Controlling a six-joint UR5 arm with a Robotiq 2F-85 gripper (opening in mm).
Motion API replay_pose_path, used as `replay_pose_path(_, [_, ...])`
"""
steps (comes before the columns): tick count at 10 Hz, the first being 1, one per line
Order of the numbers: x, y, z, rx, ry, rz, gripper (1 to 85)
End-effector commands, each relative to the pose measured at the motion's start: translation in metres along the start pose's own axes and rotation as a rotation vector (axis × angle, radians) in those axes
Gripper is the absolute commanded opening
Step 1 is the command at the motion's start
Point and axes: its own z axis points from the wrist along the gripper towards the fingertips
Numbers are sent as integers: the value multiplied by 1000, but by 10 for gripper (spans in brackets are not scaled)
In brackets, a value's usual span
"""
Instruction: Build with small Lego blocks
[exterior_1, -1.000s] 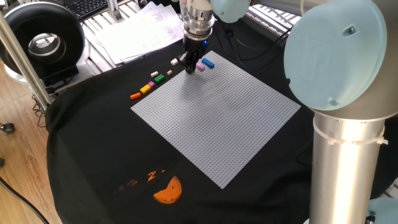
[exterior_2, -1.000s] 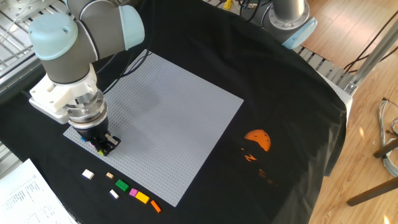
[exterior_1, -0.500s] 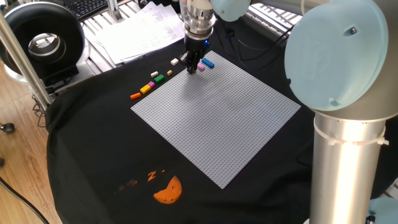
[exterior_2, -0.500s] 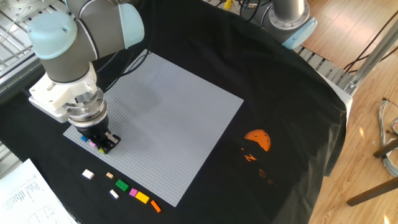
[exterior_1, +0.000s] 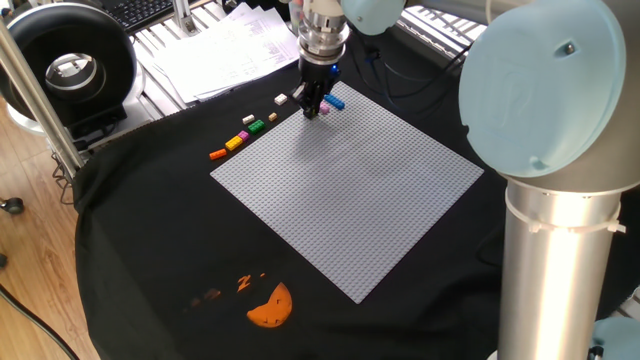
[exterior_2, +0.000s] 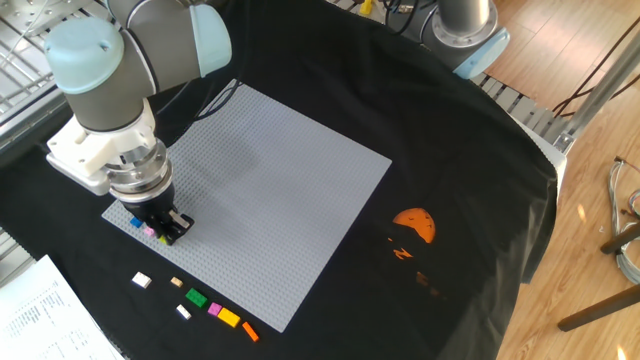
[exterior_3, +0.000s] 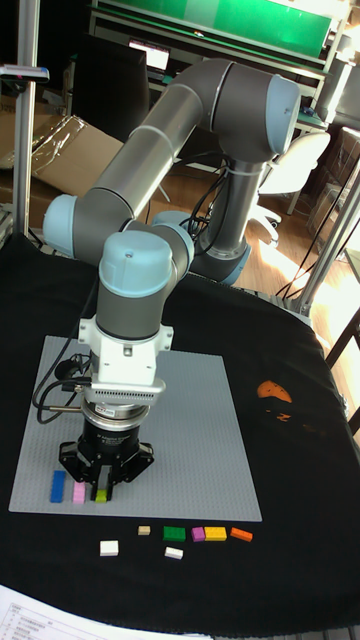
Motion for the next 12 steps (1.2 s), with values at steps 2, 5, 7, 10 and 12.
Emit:
replay_pose_path(2, [-4, 2, -2, -12, -12, 25, 20])
replay_pose_path(5, [-5, 3, -2, -17, -16, 30, 20])
replay_pose_path(7, [-5, 2, 0, -13, -17, 28, 20])
replay_pose_path(10, [-5, 1, 2, -10, -17, 28, 20])
replay_pose_path(12, [-2, 1, -2, -10, -9, 28, 20])
